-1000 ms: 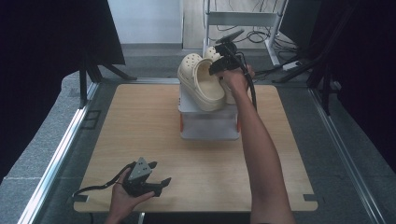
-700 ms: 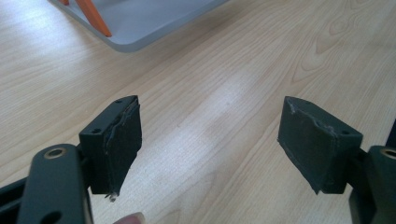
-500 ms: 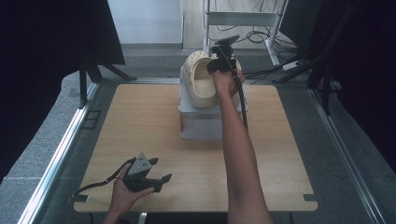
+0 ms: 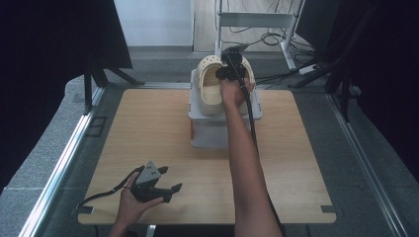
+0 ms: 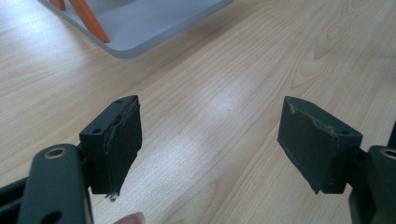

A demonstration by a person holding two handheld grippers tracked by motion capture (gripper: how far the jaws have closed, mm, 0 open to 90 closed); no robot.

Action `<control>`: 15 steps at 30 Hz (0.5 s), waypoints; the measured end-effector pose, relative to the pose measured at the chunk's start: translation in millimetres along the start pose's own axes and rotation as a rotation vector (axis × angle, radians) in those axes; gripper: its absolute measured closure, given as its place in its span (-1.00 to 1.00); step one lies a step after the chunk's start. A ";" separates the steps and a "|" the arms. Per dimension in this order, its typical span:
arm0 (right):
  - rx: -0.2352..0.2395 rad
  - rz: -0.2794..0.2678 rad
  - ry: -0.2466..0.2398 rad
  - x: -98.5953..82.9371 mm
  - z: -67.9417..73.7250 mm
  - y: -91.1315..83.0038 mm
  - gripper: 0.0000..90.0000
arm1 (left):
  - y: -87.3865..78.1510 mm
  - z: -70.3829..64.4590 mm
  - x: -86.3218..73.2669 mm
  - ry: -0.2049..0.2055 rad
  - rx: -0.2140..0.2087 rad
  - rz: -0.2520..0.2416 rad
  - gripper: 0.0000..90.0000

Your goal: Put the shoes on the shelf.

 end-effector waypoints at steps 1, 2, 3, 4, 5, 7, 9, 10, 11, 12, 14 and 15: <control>0.011 0.000 0.001 -0.9 0.0 -0.7 0.30 | 0.3 0.0 -0.1 -0.001 0.000 0.001 -0.51; 0.021 -0.002 -0.003 -1.7 -0.1 -1.7 0.28 | 0.4 -0.2 0.0 -0.001 0.000 0.000 -0.51; 0.027 -0.005 -0.012 -2.4 -0.6 -2.5 0.25 | 0.2 -0.4 0.2 -0.002 -0.001 -0.001 -0.51; 0.032 -0.011 -0.017 -3.0 -1.2 -3.8 0.21 | -0.2 -0.3 0.6 -0.003 0.000 -0.003 -0.51; 0.036 -0.017 -0.026 -3.5 -1.8 -5.3 0.15 | -0.9 -0.1 1.2 -0.006 0.002 -0.006 -0.51; 0.056 -0.016 -0.056 -5.4 -3.2 -8.2 0.07 | -1.8 1.0 2.1 -0.009 0.005 -0.009 -0.51; 0.075 -0.023 -0.074 -6.6 -5.7 -11.2 0.02 | -1.7 1.7 2.1 -0.010 0.010 -0.008 -0.51; 0.092 -0.024 -0.084 -7.5 -8.1 -13.7 -0.01 | -1.5 1.9 2.0 -0.012 0.012 -0.007 -0.51; 0.098 -0.025 -0.088 -8.1 -9.8 -15.5 -0.01 | -1.2 2.1 1.8 -0.012 0.016 -0.004 -0.51; 0.113 -0.033 -0.097 -8.7 -12.1 -18.1 -0.03 | -1.1 2.1 1.6 -0.013 0.018 -0.003 -0.51; 0.143 -0.041 -0.114 -11.1 -17.1 -23.4 -0.06 | -1.0 1.5 1.1 -0.015 0.020 -0.001 -0.51; 0.155 -0.047 -0.126 -12.7 -19.5 -26.1 -0.06 | -0.9 1.3 0.7 -0.014 0.021 0.002 -0.51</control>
Point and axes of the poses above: each handheld gripper's, and its own axes: y roughly forward along the jaws, x roughly out of its top, z roughly to its left, the point moved 7 cm from there along y, roughly forward along the jaws, and after that the axes turned 10 degrees about -x, right-handed, at the moved point
